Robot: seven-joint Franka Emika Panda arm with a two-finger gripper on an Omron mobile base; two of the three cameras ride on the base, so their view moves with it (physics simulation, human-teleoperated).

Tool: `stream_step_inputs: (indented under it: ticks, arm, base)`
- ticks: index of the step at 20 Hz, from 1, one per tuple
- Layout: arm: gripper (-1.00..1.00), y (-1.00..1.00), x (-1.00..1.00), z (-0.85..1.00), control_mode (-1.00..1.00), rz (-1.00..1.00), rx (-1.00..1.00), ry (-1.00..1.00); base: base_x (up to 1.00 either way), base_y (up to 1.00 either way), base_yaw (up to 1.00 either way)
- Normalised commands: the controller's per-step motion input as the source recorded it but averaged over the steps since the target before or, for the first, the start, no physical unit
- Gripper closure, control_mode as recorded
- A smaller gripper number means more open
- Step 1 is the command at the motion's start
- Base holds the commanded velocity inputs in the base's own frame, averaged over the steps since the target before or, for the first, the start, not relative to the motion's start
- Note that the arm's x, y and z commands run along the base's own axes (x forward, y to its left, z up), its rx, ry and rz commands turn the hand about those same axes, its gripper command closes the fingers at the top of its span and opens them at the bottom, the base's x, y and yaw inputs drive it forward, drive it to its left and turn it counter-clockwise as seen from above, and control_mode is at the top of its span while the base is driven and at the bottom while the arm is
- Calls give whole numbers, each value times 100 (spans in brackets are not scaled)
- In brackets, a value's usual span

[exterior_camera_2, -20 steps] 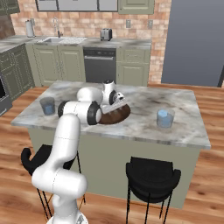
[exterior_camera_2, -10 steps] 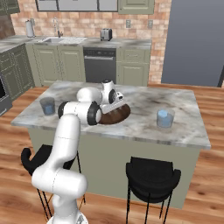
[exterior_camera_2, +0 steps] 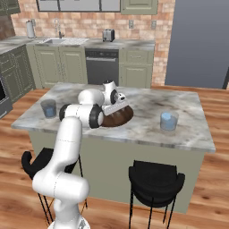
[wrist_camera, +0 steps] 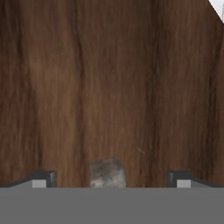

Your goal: There are four ice cubes in the ice bowl. Place two ice cubes in each glass of water.

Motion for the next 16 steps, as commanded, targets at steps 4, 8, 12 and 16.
stream_step_inputs:
  ticks: [4,8,12,16]
  arm:
    - [-100,0,0,0,-100,0,0,0]
    - [-100,0,0,0,-100,0,0,0]
    - [-100,0,0,0,-100,0,0,0]
    - [-100,0,0,0,-100,0,0,0]
  base:
    - [0,0,0]
    - [0,0,0]
    - [0,0,0]
    - [0,0,0]
